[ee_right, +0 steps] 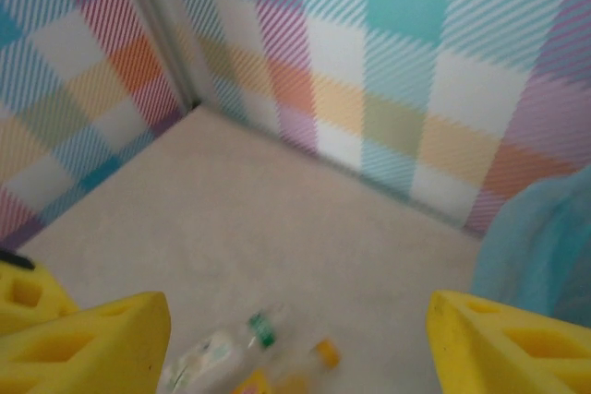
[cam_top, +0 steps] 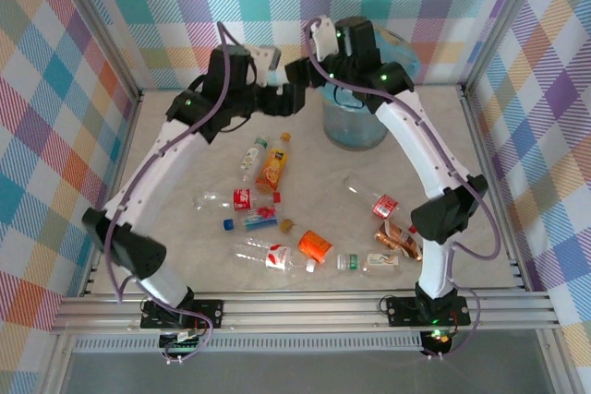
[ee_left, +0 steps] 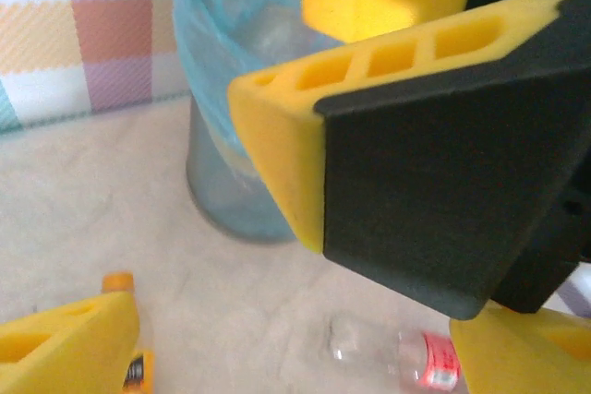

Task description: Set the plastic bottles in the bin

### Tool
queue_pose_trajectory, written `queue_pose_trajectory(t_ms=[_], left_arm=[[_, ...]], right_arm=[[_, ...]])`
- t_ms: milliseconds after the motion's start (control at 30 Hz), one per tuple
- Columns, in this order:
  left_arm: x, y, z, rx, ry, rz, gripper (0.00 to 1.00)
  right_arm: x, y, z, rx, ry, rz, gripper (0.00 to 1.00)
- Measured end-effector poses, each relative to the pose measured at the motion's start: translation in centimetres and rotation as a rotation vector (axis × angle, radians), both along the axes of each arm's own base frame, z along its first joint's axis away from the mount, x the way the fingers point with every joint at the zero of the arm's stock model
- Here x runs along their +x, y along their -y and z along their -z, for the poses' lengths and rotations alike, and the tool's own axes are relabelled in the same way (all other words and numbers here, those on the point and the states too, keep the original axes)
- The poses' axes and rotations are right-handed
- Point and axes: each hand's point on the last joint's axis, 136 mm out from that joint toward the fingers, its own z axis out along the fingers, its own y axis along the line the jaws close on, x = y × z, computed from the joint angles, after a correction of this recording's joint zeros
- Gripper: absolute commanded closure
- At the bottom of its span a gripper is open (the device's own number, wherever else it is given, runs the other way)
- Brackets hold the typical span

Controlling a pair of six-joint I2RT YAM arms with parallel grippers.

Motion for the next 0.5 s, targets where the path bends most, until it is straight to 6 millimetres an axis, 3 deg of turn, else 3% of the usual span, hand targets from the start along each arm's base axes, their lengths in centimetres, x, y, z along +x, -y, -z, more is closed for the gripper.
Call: queue_pose_trajectory(t_ms=[100,267,500], left_arm=[[-2.7,-0.7,2.1,0.015,-0.022,0.028,0.14],[-4.3,-2.2,5.1,0.045,-0.032,0.003,0.14],[-8.5,2.6,10.1,0.097,-0.044,0.219,0.13]], right_arm=[[-3.1,0.7,2.9,-0.035,-0.098,-0.009,0.25],[-9.2,6.3,9.2,-0.164,-0.282,0.058,0.22],[-15.8,13.4,16.8,-0.377,-0.435,0.174,0.18]])
